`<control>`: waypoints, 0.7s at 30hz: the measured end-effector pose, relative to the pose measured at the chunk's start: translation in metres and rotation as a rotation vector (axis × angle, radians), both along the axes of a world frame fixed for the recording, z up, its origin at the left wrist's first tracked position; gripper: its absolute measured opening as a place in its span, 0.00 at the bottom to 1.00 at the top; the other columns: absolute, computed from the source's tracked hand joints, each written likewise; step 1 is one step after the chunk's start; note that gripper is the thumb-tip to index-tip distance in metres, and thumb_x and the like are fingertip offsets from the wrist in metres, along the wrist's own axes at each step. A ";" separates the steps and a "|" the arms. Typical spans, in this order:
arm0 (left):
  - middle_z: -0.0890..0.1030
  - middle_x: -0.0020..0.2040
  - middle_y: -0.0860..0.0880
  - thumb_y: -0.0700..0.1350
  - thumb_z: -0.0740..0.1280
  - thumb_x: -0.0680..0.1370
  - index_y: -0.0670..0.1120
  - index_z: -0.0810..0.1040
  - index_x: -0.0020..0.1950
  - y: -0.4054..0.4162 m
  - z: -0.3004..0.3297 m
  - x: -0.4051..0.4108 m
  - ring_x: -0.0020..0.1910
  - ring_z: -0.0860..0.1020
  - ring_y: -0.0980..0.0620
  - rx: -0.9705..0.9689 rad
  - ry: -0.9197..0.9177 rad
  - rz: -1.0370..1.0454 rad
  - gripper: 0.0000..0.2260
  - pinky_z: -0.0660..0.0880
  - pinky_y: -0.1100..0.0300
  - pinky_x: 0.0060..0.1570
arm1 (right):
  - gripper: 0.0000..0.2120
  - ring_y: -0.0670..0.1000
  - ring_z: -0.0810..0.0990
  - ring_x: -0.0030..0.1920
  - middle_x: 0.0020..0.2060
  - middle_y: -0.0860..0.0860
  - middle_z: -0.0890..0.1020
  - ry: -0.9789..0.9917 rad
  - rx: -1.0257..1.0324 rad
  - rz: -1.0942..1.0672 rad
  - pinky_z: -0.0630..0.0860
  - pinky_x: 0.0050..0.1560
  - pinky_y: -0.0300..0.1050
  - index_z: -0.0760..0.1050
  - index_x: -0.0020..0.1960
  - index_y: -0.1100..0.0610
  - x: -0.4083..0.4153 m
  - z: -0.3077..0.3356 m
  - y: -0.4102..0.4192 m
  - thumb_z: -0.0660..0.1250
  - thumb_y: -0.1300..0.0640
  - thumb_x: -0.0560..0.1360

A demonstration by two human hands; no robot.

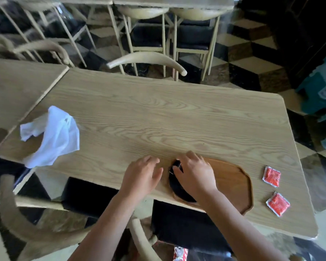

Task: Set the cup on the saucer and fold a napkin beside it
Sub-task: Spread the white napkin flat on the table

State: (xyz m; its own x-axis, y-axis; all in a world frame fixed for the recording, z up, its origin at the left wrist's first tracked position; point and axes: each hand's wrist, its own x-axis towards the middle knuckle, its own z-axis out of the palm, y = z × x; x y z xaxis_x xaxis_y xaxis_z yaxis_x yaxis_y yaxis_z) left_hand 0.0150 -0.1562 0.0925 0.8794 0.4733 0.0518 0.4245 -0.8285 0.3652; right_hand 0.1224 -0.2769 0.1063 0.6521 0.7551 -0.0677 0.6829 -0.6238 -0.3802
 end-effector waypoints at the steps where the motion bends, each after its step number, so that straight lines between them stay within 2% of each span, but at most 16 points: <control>1: 0.82 0.49 0.47 0.48 0.64 0.76 0.44 0.78 0.56 0.006 0.011 -0.010 0.43 0.81 0.48 0.036 -0.004 -0.004 0.12 0.76 0.56 0.44 | 0.15 0.55 0.73 0.56 0.56 0.53 0.76 -0.003 -0.002 0.041 0.70 0.53 0.48 0.71 0.59 0.54 -0.008 0.009 0.012 0.60 0.51 0.75; 4: 0.82 0.45 0.45 0.47 0.65 0.74 0.43 0.79 0.52 0.029 0.038 -0.047 0.40 0.81 0.44 0.137 -0.028 0.015 0.11 0.78 0.52 0.42 | 0.15 0.56 0.73 0.57 0.57 0.54 0.75 -0.052 0.028 0.143 0.70 0.53 0.48 0.70 0.59 0.55 -0.039 0.034 0.046 0.60 0.52 0.74; 7: 0.82 0.42 0.45 0.48 0.65 0.73 0.43 0.79 0.50 0.055 0.059 -0.091 0.39 0.81 0.44 0.235 -0.029 0.080 0.10 0.77 0.54 0.41 | 0.16 0.56 0.72 0.59 0.57 0.54 0.75 -0.107 0.073 0.226 0.69 0.55 0.49 0.70 0.60 0.55 -0.081 0.056 0.077 0.60 0.51 0.75; 10: 0.82 0.42 0.44 0.47 0.65 0.73 0.43 0.79 0.50 0.078 0.073 -0.148 0.40 0.81 0.43 0.269 -0.050 0.149 0.10 0.77 0.53 0.42 | 0.16 0.57 0.70 0.60 0.59 0.55 0.74 -0.169 0.068 0.308 0.67 0.58 0.51 0.70 0.61 0.55 -0.132 0.067 0.104 0.60 0.51 0.75; 12: 0.82 0.39 0.44 0.46 0.67 0.72 0.42 0.79 0.47 0.092 0.077 -0.194 0.39 0.81 0.42 0.272 -0.075 0.179 0.09 0.77 0.51 0.40 | 0.17 0.57 0.69 0.62 0.61 0.55 0.73 -0.194 0.037 0.364 0.66 0.59 0.51 0.69 0.62 0.55 -0.172 0.070 0.122 0.59 0.51 0.75; 17: 0.81 0.43 0.49 0.50 0.63 0.75 0.46 0.77 0.50 0.128 0.084 -0.304 0.42 0.79 0.47 0.279 -0.023 0.274 0.10 0.75 0.52 0.44 | 0.20 0.57 0.67 0.64 0.64 0.55 0.70 -0.201 -0.014 0.468 0.66 0.61 0.53 0.65 0.66 0.54 -0.261 0.069 0.170 0.58 0.51 0.75; 21: 0.80 0.42 0.51 0.48 0.63 0.75 0.45 0.76 0.49 0.155 0.092 -0.358 0.40 0.78 0.50 0.263 -0.040 0.300 0.09 0.74 0.54 0.44 | 0.20 0.55 0.68 0.63 0.63 0.54 0.71 -0.182 -0.010 0.472 0.67 0.61 0.51 0.65 0.66 0.54 -0.299 0.061 0.194 0.58 0.51 0.75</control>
State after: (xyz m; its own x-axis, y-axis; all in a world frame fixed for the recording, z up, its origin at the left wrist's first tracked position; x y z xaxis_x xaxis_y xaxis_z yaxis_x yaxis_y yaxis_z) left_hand -0.3427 -0.0007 0.1840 0.6992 0.6746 0.2367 0.6512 -0.7376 0.1785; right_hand -0.1770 -0.0824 0.1678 0.2421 0.9702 0.0066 0.9459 -0.2345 -0.2241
